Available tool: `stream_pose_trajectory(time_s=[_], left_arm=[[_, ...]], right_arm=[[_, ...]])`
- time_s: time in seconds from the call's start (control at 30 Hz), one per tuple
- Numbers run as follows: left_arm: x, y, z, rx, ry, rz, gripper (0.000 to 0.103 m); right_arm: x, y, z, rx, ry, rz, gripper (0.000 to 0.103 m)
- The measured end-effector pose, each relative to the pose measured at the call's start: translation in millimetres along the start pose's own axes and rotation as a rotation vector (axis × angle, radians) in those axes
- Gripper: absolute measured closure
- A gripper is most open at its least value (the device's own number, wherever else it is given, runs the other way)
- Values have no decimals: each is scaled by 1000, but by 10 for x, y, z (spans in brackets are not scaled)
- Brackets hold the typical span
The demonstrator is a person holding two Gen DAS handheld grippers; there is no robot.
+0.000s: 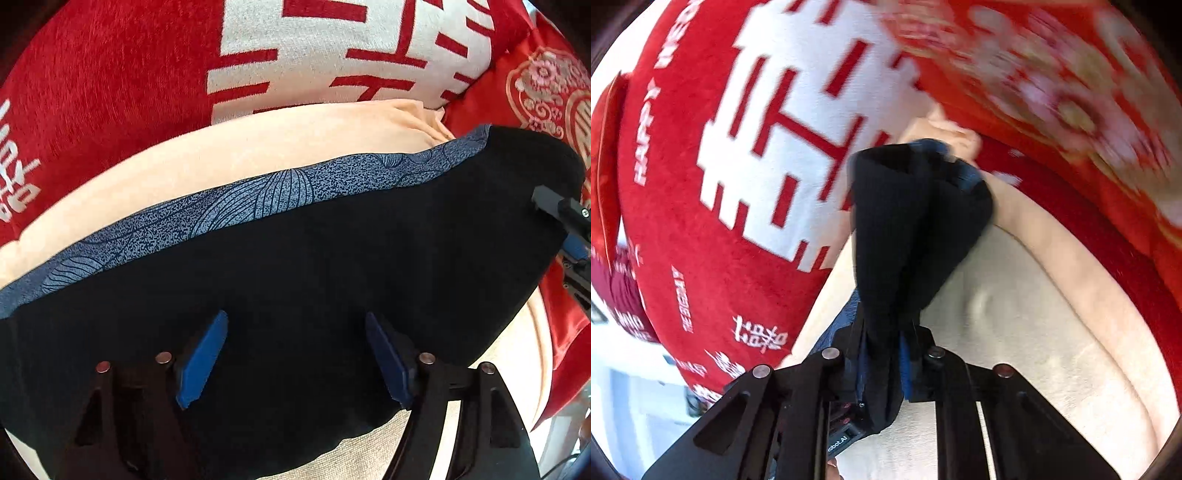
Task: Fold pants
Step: 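Grasp the folded end of the trousers with the right gripper, then lift the folded end with the right gripper and fold it toward the waistband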
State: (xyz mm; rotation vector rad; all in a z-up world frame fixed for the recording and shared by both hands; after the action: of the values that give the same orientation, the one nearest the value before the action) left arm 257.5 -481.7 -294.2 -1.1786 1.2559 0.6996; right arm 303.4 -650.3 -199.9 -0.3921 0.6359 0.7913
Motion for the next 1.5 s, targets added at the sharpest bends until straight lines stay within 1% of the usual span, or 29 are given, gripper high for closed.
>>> stream_pose_trajectory(time_s=[0.13,0.2,0.23,0.27,0.3,0.33,0.37,0.4,0.43,0.5,0.57,0.6,0.67,0.83,0.87,0.9,0.93,0.97,1.0,1.03,1.1,1.17,1.27,1.37,1.43,1.5], left_arm=[[-2,27,11,38,2,-19,27],[-1,27,11,49,0,-15,26],[3,23,11,48,2,-10,26],[5,24,15,44,7,-4,26],[7,21,18,42,9,-1,26],[12,17,18,40,10,2,25],[-4,13,6,40,8,3,24],[-5,16,7,40,5,2,24],[12,-8,6,39,2,1,24],[16,-14,10,31,-1,0,24],[22,-27,23,19,-8,5,24],[37,-51,28,11,-12,9,24],[63,-84,28,-11,-26,20,24],[98,-77,-27,-34,-67,29,24],[107,-81,-31,-37,-76,30,24],[117,-87,-36,-39,-83,30,24],[127,-88,-41,-37,-93,29,24],[129,-87,-50,-29,-102,24,24],[127,-84,-58,-17,-108,17,23],[132,-88,-66,-10,-111,12,23],[134,-90,-75,1,-114,1,23],[137,-96,-72,8,-114,-5,23],[139,-97,-69,14,-107,-15,23],[142,-94,-59,33,-89,-38,22],[127,-79,-32,43,-59,-55,22],[81,-49,13,43,-13,-54,22]], right_arm=[[23,84,317,-124,26,1,87],[53,102,336,-122,48,-4,86],[51,82,270,-98,80,-22,84],[42,62,188,-66,111,-36,84],[41,38,31,2,138,-42,81],[43,32,-77,50,140,-37,78],[48,32,-202,99,145,-28,71],[53,40,-332,136,160,-16,68],[68,52,-458,160,165,-1,68],[74,64,-591,165,167,2,67],[84,70,-709,207,125,1,63],[77,76,-751,233,103,-2,63],[57,64,-835,285,26,-21,63],[144,-127,-831,307,-105,-59,63],[212,-169,-797,305,-128,-52,67],[268,-180,-762,301,-136,-35,90],[368,-168,-724,288,-113,10,90],[384,-180,-669,265,-95,7,91],[363,-179,-599,243,-95,7,91],[321,-179,-505,198,-85,5,91],[251,-135,-229,44,-32,10,91],[212,-78,19,-75,-4,23,91],[201,39,321,-220,35,37,91],[206,208,571,-335,71,45,91],[242,330,709,-405,102,46,91],[278,453,865,-477,141,42,91]])
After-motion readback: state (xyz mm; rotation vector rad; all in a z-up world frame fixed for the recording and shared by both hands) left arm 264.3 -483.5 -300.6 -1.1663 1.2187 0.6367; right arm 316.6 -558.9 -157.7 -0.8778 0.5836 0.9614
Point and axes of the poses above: each gripper's, at about its wrist camera, not at the fingertips, and x roughly the way its jaws point, z to its left, y to its underside, the point moved 9 cm from there along x, roughly the way its jaws point, and after that the axes turned 9 degrees about x, right-handed, at the moved point
